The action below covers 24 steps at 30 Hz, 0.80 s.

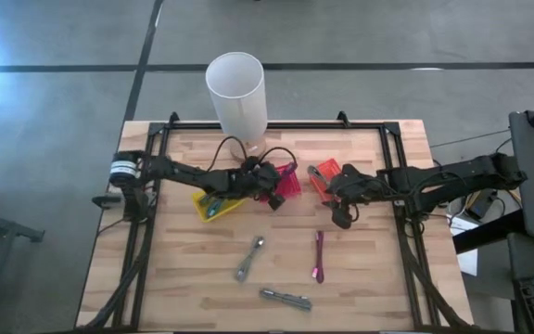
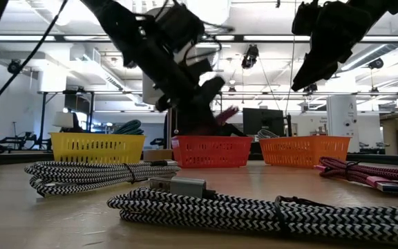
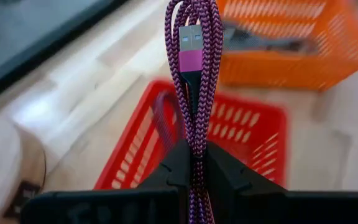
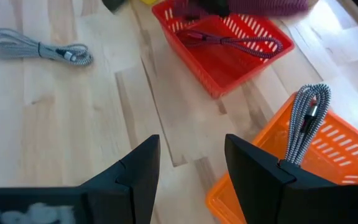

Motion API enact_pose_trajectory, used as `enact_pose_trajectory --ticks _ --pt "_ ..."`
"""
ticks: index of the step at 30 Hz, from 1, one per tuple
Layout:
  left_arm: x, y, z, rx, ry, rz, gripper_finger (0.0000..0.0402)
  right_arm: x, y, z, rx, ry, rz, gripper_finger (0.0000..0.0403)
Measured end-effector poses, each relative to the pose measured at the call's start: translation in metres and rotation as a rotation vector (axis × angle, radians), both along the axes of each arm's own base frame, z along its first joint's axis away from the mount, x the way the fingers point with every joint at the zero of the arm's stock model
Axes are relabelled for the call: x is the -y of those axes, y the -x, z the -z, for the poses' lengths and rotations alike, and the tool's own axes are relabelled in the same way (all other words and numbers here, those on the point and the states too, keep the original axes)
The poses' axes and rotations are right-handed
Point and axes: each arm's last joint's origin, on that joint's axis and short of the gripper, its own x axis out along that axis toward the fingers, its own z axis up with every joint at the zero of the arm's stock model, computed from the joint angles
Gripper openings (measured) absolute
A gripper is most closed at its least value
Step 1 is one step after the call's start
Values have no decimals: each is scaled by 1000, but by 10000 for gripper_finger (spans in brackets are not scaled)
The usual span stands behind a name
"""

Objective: Pick & Place USB Port
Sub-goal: Put the bottom pink charger cable into the red bin

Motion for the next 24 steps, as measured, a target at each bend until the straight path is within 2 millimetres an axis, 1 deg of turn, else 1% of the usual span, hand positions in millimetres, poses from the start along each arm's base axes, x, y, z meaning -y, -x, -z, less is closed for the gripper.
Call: enact_pose_trajectory --ticks 2,7,12,15,20,24 --pt "-1 -1 7 -20 8 -7 30 0 0 -1 5 0 0 178" --pt "-1 -4 13 -23 8 -5 30 0 0 0 9 -34 36 178" --pt "-4 -3 14 -38 -12 2 35 0 0 0 13 -60 65 178" --pt "-7 -3 14 -41 -13 -6 50 0 0 1 14 -78 84 178" --pt "-14 -1 15 -51 -10 -23 88 0 0 6 4 -83 91 178" --pt "-14 -1 15 -58 -4 -19 115 0 2 10 -4 -104 116 178"
